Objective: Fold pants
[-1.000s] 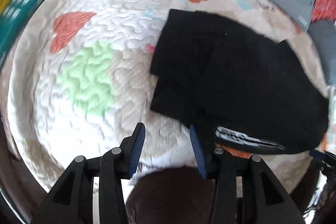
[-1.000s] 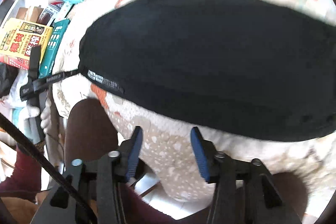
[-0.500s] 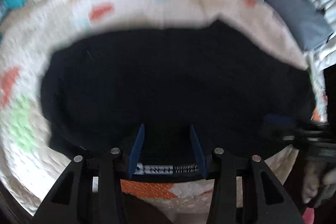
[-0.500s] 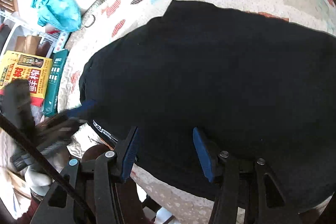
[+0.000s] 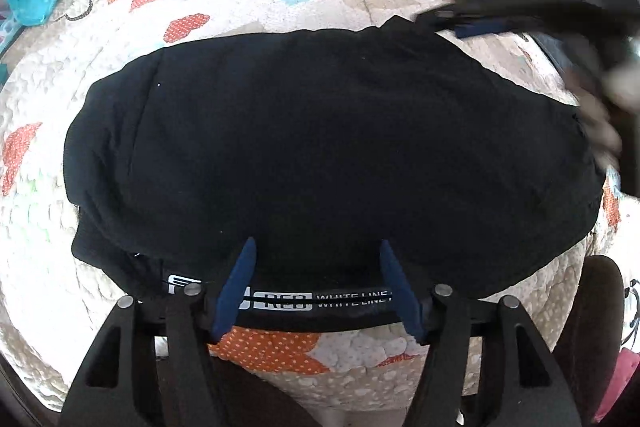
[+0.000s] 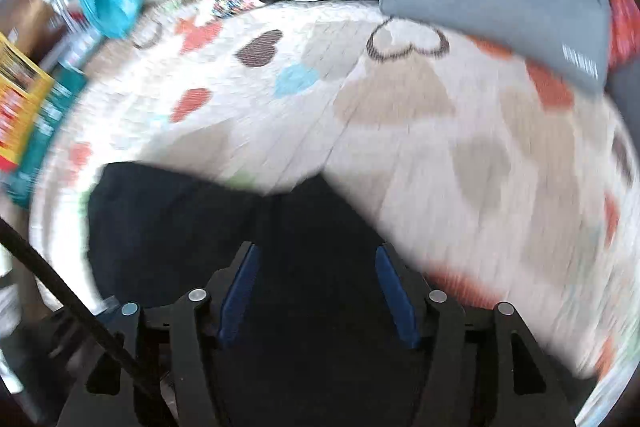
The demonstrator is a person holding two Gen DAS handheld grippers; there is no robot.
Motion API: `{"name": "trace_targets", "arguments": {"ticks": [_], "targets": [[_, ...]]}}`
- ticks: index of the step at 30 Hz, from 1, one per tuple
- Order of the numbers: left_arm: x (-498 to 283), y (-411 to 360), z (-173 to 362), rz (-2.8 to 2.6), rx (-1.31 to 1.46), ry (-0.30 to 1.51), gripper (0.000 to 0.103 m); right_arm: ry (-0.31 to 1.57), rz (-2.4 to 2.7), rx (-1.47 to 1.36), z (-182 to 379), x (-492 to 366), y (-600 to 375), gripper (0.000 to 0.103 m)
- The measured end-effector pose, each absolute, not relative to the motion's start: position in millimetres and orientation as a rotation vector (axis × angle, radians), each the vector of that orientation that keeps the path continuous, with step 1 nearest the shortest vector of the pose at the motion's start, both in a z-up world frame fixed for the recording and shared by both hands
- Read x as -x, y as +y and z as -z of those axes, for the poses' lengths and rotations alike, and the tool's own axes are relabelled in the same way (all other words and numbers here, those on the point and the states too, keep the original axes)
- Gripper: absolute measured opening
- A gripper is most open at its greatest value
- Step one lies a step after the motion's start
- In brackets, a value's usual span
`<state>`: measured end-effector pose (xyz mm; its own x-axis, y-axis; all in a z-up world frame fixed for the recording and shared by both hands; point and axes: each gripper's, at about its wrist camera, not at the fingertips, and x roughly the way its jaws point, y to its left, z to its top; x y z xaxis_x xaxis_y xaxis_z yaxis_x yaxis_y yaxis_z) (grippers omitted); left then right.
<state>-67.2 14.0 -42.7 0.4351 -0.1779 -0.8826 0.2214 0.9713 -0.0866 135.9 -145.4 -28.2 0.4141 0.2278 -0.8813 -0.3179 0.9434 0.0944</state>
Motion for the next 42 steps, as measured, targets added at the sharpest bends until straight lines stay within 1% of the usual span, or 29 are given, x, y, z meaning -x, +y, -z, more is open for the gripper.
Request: {"name": "trace_targets", "arguments": {"ticks": [1, 2, 3, 4, 8, 11, 14, 15, 17, 19, 21, 23, 25, 27, 32, 37, 42], "targets": [[67.6, 14.3, 43.2, 0.255, -0.039, 1.094, 0.067, 1.117, -0.344, 0.105, 35.7, -146.5, -142.2, 0.062], [66.6, 13.5, 43.7, 0.260, -0.037, 1.094, 0.069, 1.155, -0.360, 0.094, 43.5, -156.2, -138.2, 0.049], [66.4, 13.4, 44.1, 0.265, -0.037, 1.094, 0.069, 1.184, -0.377, 0.076, 50.0, -161.0, -140.4, 0.016], [65.7, 13.1, 44.5, 0.268, -0.039, 1.093, 0.070, 1.203, -0.377, 0.058, 53.2, -166.1, -140.9, 0.014], [67.0, 10.5, 45.7, 0.282, -0.043, 1.085, 0.075, 1.167, -0.265, 0.008, 51.5, -182.4, -157.2, 0.014], [68.5, 6.2, 45.9, 0.280, -0.067, 1.082, 0.076, 1.158, -0.091, -0.039, 50.7, -190.0, -182.2, 0.014], [70.3, 6.1, 43.5, 0.288, -0.078, 1.109, 0.076, 1.140, -0.120, -0.181, 36.1, -174.3, -221.0, 0.014], [71.8, 8.0, 41.8, 0.298, -0.064, 1.122, 0.076, 1.119, -0.143, -0.212, 27.0, -163.2, -233.1, 0.015], [75.0, 14.9, 35.5, 0.338, -0.003, 1.155, 0.073, 1.064, -0.164, -0.265, 5.5, -129.3, -266.9, 0.027], [74.9, 18.5, 25.0, 0.373, 0.030, 1.155, 0.072, 1.009, -0.155, -0.328, -12.3, -86.2, -310.9, 0.053], [77.6, 10.1, 12.0, 0.393, 0.013, 1.136, 0.072, 0.978, -0.123, -0.368, -21.1, -54.0, -342.4, 0.061], [70.9, -6.1, -0.3, 0.439, -0.002, 1.124, 0.072, 0.967, -0.083, -0.414, -21.4, -19.3, -380.7, 0.061], [61.4, -30.3, -12.0, 0.495, -0.006, 1.122, 0.072, 0.967, -0.059, -0.476, -12.4, 13.6, -412.8, 0.066], [51.1, -64.5, -23.7, 0.549, -0.033, 1.117, 0.072, 0.979, -0.054, -0.518, 1.6, 35.7, -431.0, 0.068], [26.1, -156.6, -41.8, 0.700, -0.128, 1.108, 0.072, 1.008, -0.072, -0.646, 39.9, 65.8, -456.8, 0.070], [-6.0, -256.6, -34.0, 0.791, -0.225, 1.134, 0.072, 1.037, -0.135, -0.730, 68.6, 65.6, -455.0, 0.070], [-33.4, -326.1, -12.0, 0.809, -0.255, 1.188, 0.072, 1.065, -0.142, -0.679, 80.0, 59.5, -440.1, 0.072]]}}
